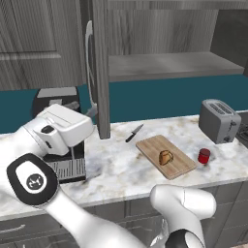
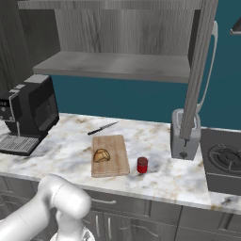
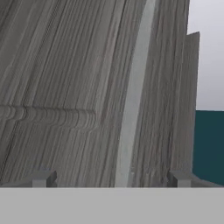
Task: Pick the bread, place it on the cutting board, pick the jam, place it on the counter, and close the cabinet.
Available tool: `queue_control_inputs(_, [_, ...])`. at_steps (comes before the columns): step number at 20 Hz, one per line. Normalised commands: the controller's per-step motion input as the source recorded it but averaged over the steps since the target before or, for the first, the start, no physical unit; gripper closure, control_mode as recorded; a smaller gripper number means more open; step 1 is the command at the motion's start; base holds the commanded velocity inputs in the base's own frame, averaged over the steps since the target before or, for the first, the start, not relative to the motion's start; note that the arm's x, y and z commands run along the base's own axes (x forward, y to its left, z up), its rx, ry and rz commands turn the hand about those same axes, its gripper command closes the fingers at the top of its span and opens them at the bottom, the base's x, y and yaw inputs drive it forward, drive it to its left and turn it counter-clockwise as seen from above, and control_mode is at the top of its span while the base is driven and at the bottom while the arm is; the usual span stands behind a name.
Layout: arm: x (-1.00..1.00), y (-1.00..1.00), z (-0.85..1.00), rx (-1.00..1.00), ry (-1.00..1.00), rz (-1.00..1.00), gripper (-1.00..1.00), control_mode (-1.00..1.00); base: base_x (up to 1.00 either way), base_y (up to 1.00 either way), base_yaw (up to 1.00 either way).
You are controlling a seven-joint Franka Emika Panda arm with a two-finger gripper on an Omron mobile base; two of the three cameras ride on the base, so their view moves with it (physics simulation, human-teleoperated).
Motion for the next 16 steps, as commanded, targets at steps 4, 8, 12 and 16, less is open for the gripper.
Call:
queue_control_inputs(4, [0.33, -0.14, -0.05, 0.0, 0.0, -0.03, -1.0, -1.0, 0.0, 0.0, 0.0])
queue_control_inputs(8, [0.33, -0.18, -0.01, 0.0, 0.0, -0.03, -1.0, -1.0, 0.0, 0.0, 0.0])
queue_control_inputs(12, [0.26, -0.39, 0.0, 0.0, 0.0, -0.01, -1.0, -1.0, 0.0, 0.0, 0.0])
queue_control_inputs(16, [0.19, -0.56, 0.0, 0.0, 0.0, 0.0, -1.0, -1.0, 0.0, 0.0, 0.0])
